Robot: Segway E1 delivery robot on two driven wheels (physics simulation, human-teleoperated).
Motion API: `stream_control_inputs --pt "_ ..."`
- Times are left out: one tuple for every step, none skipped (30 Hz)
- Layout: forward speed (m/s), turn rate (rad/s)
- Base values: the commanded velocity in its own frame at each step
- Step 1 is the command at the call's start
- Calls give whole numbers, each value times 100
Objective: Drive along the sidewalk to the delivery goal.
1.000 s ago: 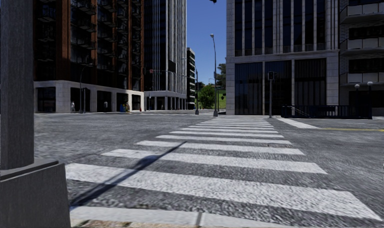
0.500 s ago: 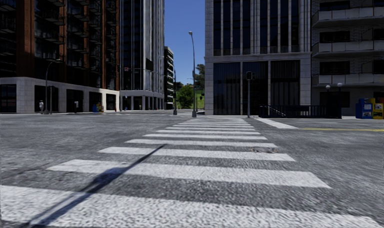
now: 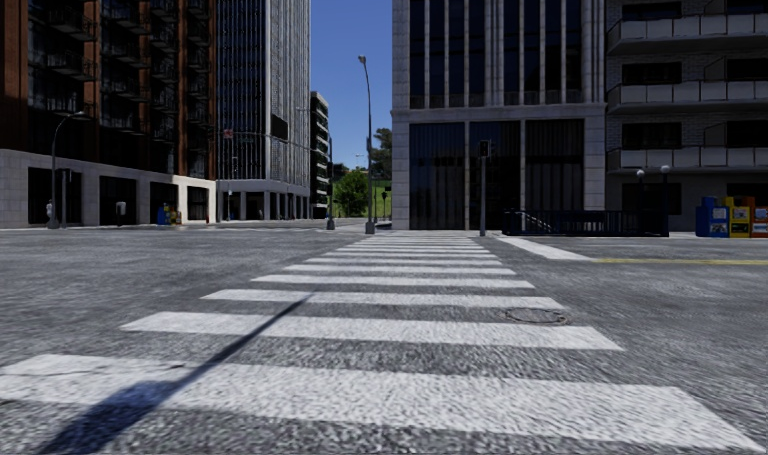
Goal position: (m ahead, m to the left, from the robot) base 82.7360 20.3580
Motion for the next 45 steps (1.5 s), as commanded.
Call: stream_control_inputs --pt "145 0" --pt "145 0" --pt "145 0" --pt "145 0" --pt "145 0" --pt "145 0" --pt "146 0" --pt "146 0" --pt "147 -13" --pt "149 -25" --pt "149 -25" --pt "151 -30" --pt "152 -32" --pt "153 -32" --pt "153 -32" --pt "153 -32" --pt "156 -32" --pt "158 -28" --pt "164 -13" --pt "167 -7" --pt "167 -7" --pt "170 -1" --pt "174 0" --pt "178 0" --pt "185 0" --pt "189 0" --pt "192 0" --pt "192 0" --pt "194 0" --pt "197 0" --pt "200 0" --pt "200 0" --pt "200 0" --pt "200 0" --pt "200 0" --pt "200 0" --pt "200 0" --pt "200 0" --pt "200 0" --pt "200 0" --pt "200 -8" --pt "200 -26" --pt "200 -26" --pt "200 -35" --pt "200 -37"
